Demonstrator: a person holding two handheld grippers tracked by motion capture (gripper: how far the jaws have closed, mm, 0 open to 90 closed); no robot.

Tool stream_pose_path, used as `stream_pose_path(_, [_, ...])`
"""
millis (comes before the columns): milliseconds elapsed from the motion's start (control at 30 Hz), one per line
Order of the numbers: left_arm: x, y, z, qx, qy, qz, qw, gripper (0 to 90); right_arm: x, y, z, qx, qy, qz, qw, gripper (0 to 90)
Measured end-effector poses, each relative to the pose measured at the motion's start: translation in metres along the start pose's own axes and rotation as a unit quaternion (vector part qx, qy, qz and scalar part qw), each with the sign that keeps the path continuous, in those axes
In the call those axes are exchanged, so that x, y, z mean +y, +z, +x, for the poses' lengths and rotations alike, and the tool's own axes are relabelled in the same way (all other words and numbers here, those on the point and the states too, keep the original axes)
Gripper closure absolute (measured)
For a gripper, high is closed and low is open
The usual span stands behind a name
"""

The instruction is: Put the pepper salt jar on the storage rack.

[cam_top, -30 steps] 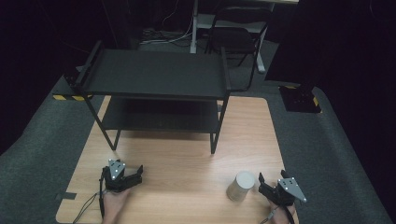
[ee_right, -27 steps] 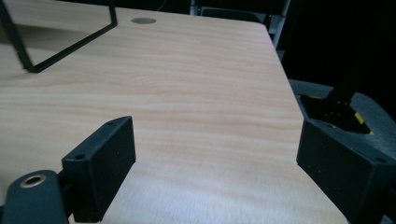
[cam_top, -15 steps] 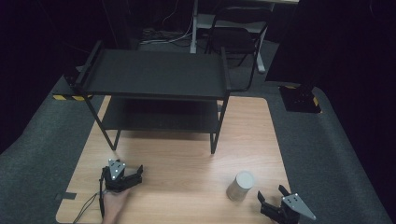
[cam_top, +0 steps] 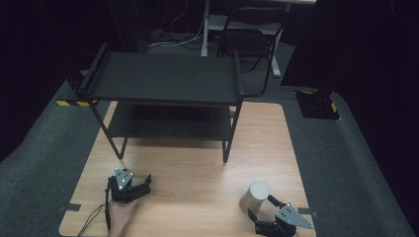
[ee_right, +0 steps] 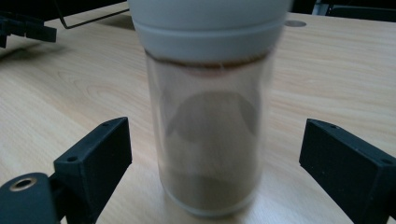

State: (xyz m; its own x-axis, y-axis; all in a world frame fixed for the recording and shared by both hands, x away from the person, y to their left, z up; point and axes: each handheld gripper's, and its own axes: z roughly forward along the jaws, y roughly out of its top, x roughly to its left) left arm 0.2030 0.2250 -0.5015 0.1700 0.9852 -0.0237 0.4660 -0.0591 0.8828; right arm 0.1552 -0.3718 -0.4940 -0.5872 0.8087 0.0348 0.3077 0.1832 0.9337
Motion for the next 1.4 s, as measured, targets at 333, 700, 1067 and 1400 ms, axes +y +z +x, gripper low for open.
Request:
stream_pose_path(333, [0.0, 0.0, 0.001, -0.002, 0.0, -0.001, 1.0, 5.8, 0.01, 0.022, 0.016, -0.032, -0.01, -0.002, 0.9994, 10.1])
stream_pose_path(700, [-0.001, 0.0, 0.001, -0.004, 0.0, -0.003, 1.0, 5.8, 0.015, 0.039, 0.017, -0.038, -0.007, 0.009, 0.9992, 17.8])
stream_pose_path(1067, [-0.001, 0.0, 0.002, -0.005, 0.001, -0.003, 1.0, 5.8, 0.009, 0.045, 0.019, -0.037, -0.005, 0.001, 0.9993, 28.2])
stream_pose_path(1400, [-0.001, 0.0, 0.002, -0.006, 0.001, -0.004, 1.0, 5.8, 0.006, 0.045, 0.022, -0.044, -0.003, -0.007, 0.999, 28.8])
